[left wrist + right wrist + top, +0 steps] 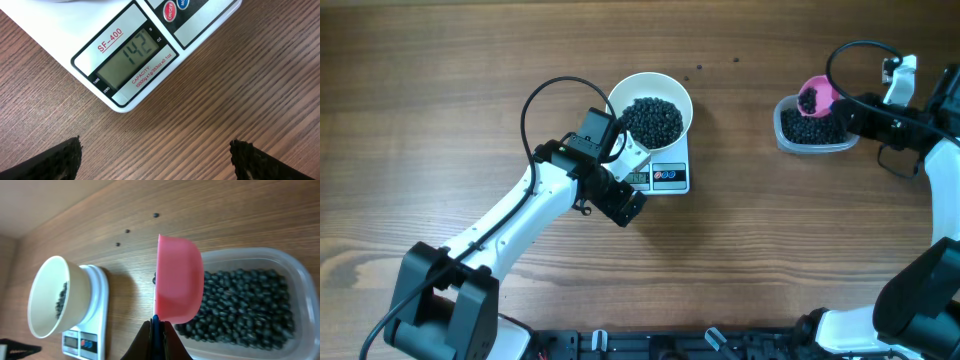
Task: Scoop item into bowl and weigh 150g on scale
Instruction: 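Scoop a small amount of beans with the right gripper, then carry the scoop with the right gripper over the bowl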
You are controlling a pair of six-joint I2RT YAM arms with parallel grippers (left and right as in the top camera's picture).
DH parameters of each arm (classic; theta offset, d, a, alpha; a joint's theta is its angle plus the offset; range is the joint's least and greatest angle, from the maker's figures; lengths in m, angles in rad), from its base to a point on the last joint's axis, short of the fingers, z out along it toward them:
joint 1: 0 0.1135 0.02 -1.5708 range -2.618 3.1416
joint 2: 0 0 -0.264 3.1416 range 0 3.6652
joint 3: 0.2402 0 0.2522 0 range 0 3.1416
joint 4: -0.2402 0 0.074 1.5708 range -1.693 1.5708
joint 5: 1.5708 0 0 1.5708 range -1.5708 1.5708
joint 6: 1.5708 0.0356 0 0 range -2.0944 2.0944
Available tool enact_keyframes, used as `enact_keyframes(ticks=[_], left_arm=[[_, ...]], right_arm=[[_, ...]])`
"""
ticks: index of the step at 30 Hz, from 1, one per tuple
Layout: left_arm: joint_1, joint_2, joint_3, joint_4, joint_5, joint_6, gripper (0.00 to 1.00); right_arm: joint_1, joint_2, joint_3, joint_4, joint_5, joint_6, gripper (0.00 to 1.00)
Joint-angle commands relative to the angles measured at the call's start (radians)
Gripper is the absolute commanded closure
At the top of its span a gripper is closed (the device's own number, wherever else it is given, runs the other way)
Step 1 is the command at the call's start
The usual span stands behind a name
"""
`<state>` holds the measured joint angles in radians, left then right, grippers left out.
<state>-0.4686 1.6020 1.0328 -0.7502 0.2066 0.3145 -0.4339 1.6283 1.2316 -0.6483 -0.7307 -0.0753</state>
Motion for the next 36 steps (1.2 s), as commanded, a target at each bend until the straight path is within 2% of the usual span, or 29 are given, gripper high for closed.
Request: enact_keyframes(ticks=[1, 6, 11, 21, 25, 31, 36], left_arm=[[-0.001, -0.011, -0.006, 0.003, 0.009, -0.006, 0.0], [-0.001, -0.011, -0.006, 0.003, 0.009, -0.006, 0.0], [-0.001, -0.011, -0.006, 0.003, 0.009, -0.006, 0.0], [-0.001, -0.011, -0.006, 0.003, 0.009, -0.006, 0.0], [-0.001, -0.011, -0.006, 0.003, 0.009, -0.006, 0.0], [-0.001, -0.011, -0.006, 0.003, 0.009, -0.006, 0.0], [-0.001, -0.011, -0.006, 0.003, 0.009, -0.006, 0.0]], right_arm=[[-0.002, -0.018, -0.006, 0.005, -0.114, 0.0, 0.96], [0.001, -0.018, -0.006, 0.005, -0.229, 0.001, 0.96], [0.072, -0.018, -0.006, 0.031, -0.24, 0.002, 0.96], [0.287, -0.016, -0.006, 0.334, -0.235, 0.213, 0.96], [0.391, -0.015, -0.006, 0.372, -0.163, 0.218, 0.96], [0.464, -0.014, -0.006, 0.387, -0.133, 0.24, 0.96], [0.536, 0.013, -0.006, 0.39, -0.1, 0.195, 0.96]])
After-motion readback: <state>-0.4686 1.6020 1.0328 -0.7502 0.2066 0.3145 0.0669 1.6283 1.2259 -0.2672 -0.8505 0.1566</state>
